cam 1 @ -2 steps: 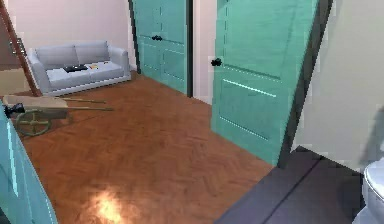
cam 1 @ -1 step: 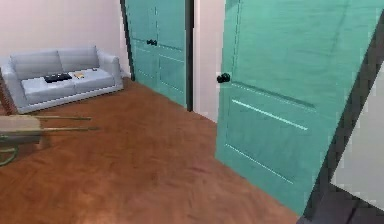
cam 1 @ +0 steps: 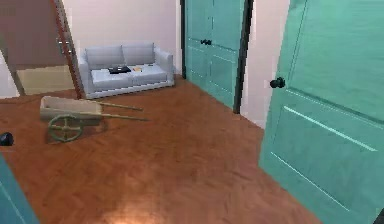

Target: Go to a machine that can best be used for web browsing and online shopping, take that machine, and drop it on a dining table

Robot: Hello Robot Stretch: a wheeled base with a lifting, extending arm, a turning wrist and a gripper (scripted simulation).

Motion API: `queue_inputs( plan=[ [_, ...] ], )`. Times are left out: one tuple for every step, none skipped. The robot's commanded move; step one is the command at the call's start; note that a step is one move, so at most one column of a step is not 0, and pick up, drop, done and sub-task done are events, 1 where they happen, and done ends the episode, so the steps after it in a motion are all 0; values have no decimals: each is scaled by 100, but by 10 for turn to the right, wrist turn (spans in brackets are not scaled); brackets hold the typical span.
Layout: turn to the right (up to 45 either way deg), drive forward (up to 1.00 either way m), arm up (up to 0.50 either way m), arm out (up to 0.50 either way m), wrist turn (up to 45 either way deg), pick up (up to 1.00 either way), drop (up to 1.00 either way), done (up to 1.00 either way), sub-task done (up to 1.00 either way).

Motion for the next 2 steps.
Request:
queue_inputs(
  plan=[
    [0,100,0,0,0,0,0,0,0],
    [-30,0,0,0,0,0,0,0,0]
  ],
)
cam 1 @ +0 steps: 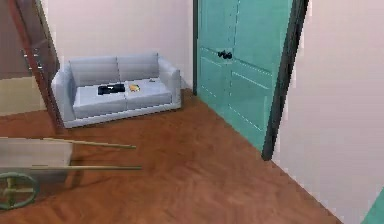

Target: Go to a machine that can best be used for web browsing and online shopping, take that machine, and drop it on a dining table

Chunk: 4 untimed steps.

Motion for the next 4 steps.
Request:
queue_inputs(
  plan=[
    [0,100,0,0,0,0,0,0,0],
    [0,50,0,0,0,0,0,0,0],
    [-180,0,0,0,0,0,0,0,0],
    [0,60,0,0,0,0,0,0,0]
  ],
)
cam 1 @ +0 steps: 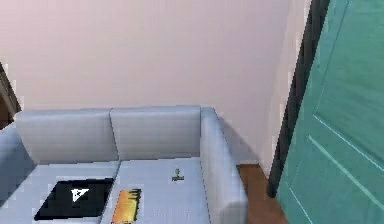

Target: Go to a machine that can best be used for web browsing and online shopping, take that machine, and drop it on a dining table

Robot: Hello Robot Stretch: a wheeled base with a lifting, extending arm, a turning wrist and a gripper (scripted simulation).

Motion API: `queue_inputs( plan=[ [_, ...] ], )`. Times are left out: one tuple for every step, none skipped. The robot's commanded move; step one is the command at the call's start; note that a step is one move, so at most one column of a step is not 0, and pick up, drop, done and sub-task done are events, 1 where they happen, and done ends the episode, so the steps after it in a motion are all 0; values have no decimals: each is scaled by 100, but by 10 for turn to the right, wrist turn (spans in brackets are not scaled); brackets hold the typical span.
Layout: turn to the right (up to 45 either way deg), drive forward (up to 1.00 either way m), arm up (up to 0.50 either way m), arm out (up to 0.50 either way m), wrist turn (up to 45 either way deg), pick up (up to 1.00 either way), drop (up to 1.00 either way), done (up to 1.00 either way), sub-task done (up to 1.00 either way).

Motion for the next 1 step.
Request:
queue_inputs(
  plan=[
    [-450,0,0,0,0,0,0,0,0]
  ],
)
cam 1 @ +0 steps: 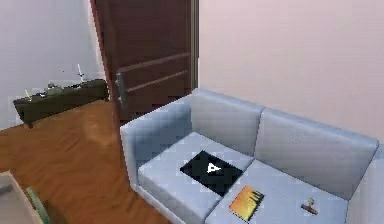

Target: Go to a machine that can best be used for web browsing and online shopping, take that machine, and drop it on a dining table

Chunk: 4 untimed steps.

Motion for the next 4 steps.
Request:
queue_inputs(
  plan=[
    [-450,0,0,0,0,0,0,0,0],
    [-330,0,0,0,0,0,0,0,0],
    [450,0,0,0,0,0,0,0,0],
    [270,0,0,0,0,0,0,0,0]
  ],
)
